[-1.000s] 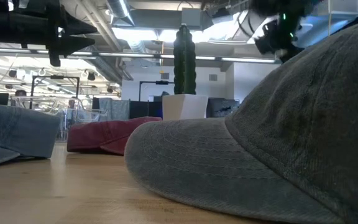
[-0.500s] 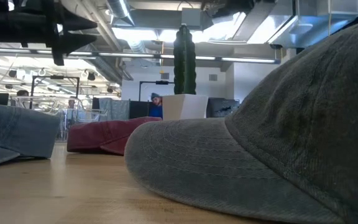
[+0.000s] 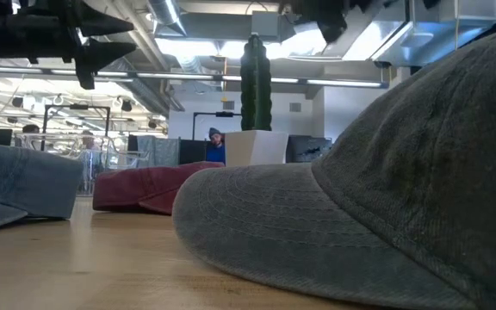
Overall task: Pick & Place hat
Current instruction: Put the gray cap into the right transparent bin
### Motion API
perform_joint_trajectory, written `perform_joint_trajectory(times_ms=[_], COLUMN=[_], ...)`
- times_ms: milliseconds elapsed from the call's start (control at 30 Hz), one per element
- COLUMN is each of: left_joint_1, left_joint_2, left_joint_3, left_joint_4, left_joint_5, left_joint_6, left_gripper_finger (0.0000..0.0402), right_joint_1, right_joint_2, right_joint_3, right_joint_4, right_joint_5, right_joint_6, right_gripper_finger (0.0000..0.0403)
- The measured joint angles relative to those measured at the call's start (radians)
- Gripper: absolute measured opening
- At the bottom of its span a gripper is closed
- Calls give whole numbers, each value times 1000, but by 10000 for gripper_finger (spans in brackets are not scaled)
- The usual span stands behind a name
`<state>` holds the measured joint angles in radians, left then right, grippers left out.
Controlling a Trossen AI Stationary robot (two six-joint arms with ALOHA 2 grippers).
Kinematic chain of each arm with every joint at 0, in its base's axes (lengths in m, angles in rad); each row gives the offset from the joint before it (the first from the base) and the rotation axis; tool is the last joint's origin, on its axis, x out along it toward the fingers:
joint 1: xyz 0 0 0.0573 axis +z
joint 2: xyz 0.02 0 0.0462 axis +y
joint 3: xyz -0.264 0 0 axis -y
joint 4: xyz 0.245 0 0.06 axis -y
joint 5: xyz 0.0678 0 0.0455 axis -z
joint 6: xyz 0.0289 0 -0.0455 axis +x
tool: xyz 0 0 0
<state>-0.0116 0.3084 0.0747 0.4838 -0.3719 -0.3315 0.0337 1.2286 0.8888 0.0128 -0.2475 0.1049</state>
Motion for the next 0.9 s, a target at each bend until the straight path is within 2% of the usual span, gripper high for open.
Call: perform_joint_trajectory(times_ms=[133, 233, 500, 700, 800, 900], left_joint_1=[0, 0, 0, -41, -84, -123], left_joint_2=[37, 94, 330, 554, 648, 706], left_joint_3=[111, 253, 675, 942, 1017, 1028], left_joint_4=[-159, -396, -1044, -1468, -1640, -1725], left_joint_5=[36, 75, 187, 334, 345, 367], left_joint_6=[2, 3, -82, -204, -283, -421], left_gripper_finger=[175, 175, 175, 167, 156, 149], right_joint_1=[44, 59, 63, 63, 63, 63], right_joint_2=[0, 0, -5, -5, -4, -4], right_joint_3=[-88, -99, -99, -99, -99, -99], right_joint_4=[84, 68, 44, -108, -155, -171], right_joint_5=[93, 108, 108, 37, 36, 36], right_joint_6=[94, 119, 99, 100, 98, 88], right_gripper_finger=[271, 271, 271, 271, 271, 271])
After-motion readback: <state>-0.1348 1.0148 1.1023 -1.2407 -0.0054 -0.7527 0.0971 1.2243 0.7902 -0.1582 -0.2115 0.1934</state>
